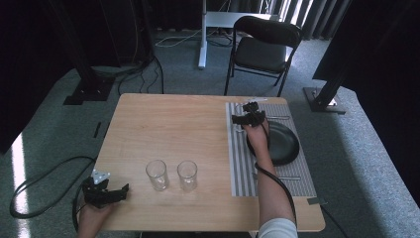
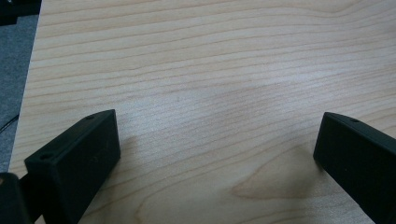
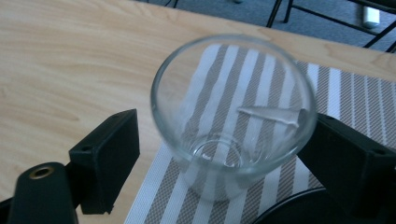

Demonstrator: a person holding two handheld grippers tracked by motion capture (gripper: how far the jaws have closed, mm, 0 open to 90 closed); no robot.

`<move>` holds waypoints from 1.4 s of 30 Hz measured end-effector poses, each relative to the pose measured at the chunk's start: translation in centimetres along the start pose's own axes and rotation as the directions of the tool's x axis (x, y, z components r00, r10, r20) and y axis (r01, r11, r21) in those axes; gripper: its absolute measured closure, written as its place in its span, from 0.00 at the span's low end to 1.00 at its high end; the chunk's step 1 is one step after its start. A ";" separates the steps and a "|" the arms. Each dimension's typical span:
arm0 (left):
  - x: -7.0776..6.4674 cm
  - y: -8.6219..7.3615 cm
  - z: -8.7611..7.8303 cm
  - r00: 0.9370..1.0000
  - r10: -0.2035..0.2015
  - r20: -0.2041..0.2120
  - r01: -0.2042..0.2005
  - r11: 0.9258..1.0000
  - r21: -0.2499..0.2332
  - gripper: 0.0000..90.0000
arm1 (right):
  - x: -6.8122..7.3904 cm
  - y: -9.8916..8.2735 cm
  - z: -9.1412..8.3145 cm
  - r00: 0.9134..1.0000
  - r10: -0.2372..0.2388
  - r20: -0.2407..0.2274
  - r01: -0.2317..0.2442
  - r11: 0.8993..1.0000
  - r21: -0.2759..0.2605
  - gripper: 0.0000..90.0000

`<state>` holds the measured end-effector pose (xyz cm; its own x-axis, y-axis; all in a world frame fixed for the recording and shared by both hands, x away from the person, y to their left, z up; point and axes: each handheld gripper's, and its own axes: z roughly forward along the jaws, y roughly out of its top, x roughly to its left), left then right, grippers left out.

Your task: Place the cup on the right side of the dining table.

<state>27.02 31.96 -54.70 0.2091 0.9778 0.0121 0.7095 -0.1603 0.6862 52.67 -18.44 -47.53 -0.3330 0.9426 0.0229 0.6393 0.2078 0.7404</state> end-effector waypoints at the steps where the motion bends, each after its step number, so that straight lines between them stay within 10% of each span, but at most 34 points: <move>1: 0.0 0.0 0.0 1.000 0.000 0.000 0.000 1.000 0.000 0.01 | 0.1 -0.3 -0.1 1.000 -0.007 0.011 0.007 1.000 -0.011 0.14; 42: 0.0 0.0 0.0 1.000 0.001 0.000 -0.001 1.000 0.001 0.01 | 0.2 -6.2 -4.9 0.999 0.038 -0.024 -0.040 0.996 -0.085 0.15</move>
<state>27.01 31.96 -54.69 0.2097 0.9777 0.0129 0.7102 -0.1614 0.6852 45.18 -20.80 -48.82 -0.3250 0.9433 0.0678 0.5911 0.1466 0.7932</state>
